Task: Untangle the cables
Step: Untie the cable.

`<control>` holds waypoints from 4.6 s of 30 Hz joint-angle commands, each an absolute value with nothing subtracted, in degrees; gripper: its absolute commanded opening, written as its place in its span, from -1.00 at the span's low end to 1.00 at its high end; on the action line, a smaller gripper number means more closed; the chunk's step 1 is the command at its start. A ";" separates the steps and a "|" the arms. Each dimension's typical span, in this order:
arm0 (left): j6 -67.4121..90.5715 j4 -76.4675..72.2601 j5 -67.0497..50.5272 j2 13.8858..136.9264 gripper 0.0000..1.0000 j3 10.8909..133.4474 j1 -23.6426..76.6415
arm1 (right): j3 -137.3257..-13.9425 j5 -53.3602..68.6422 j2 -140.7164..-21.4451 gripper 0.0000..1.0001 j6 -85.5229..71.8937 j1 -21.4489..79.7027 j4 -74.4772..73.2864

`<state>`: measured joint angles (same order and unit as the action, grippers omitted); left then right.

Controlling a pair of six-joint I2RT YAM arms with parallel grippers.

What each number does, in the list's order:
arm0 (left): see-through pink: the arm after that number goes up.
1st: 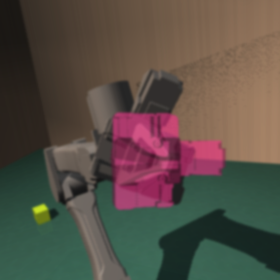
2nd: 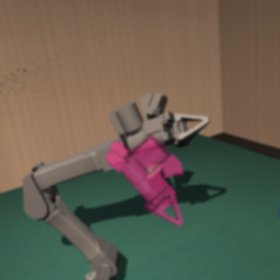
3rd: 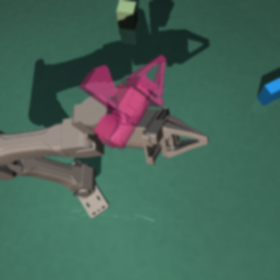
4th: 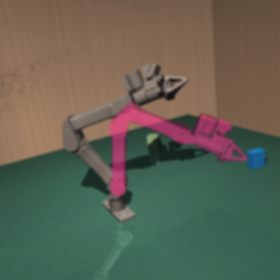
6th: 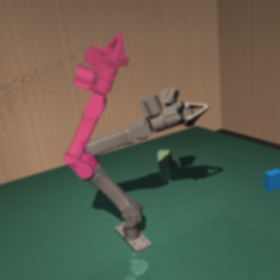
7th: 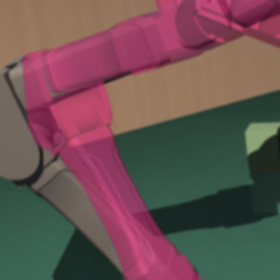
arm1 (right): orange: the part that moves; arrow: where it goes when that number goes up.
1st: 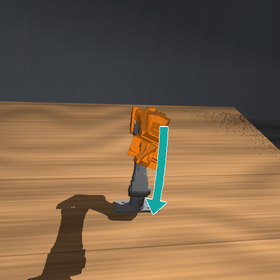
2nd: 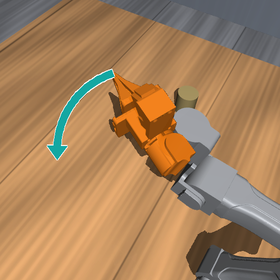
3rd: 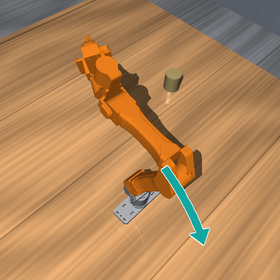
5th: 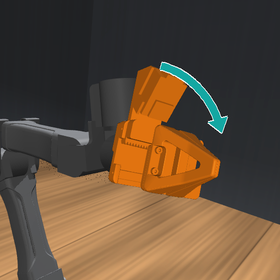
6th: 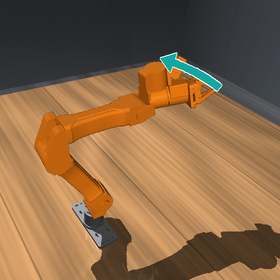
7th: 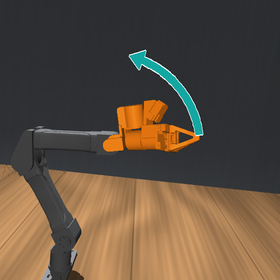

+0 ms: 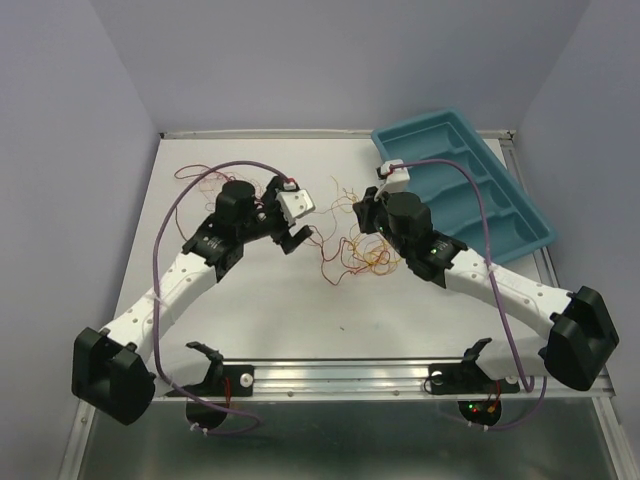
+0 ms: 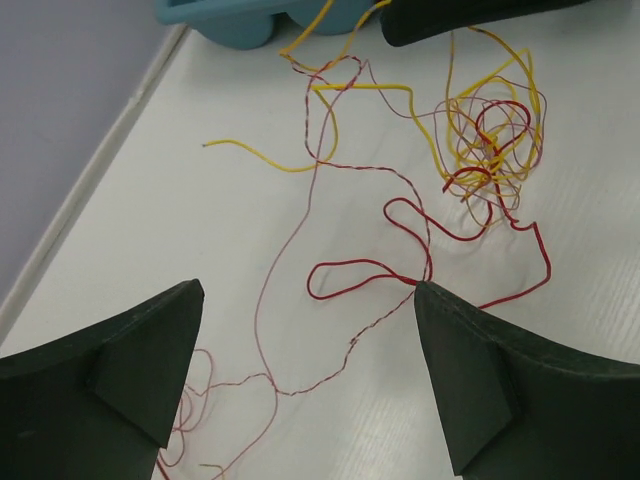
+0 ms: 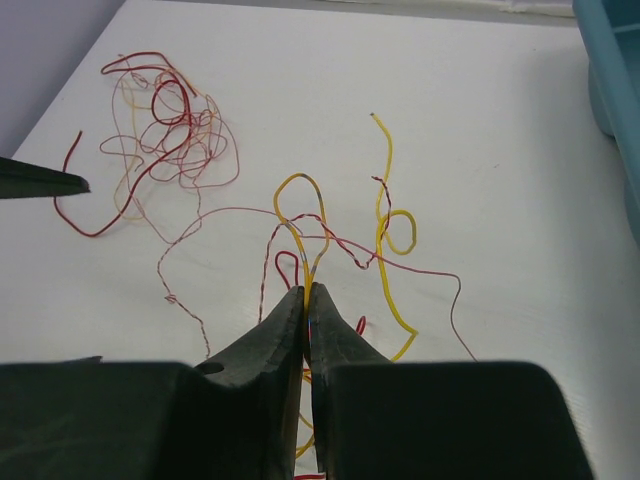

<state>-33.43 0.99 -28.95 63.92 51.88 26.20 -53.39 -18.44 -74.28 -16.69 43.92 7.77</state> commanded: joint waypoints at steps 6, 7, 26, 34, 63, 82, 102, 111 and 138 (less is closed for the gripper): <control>-32.08 -8.44 -26.72 71.36 0.93 47.81 33.04 | -52.03 -19.78 -72.60 -0.80 -17.14 44.03 11.07; -31.82 -8.70 -26.11 71.98 0.93 47.81 33.66 | -51.94 -19.78 -72.51 -0.80 -17.31 44.12 11.07; -22.33 -15.39 -8.96 67.00 -1.00 49.30 29.89 | -50.89 -38.94 -73.47 -0.92 -23.46 43.95 8.27; -15.65 -1.33 -1.60 60.28 -1.00 67.13 23.56 | -53.00 -43.07 -77.69 -0.99 -28.65 42.19 3.87; -0.27 15.03 -22.55 76.03 -1.00 124.55 10.37 | -49.65 19.33 -74.44 1.00 -8.53 43.33 29.88; 13.27 10.64 -34.63 77.87 -1.00 123.75 10.55 | -79.70 21.28 -101.68 1.00 -5.63 49.66 35.24; 9.94 11.16 -34.02 70.23 -1.00 123.40 10.46 | -113.81 17.13 -136.23 -0.12 -11.86 49.66 37.89; 2.64 7.48 -21.11 70.05 -1.00 111.03 10.28 | -96.17 19.52 -113.17 -0.99 -13.36 49.66 38.06; 8.71 -24.70 -49.30 64.25 -0.95 61.18 13.53 | -63.99 -4.30 -78.84 -0.99 -13.27 49.66 12.83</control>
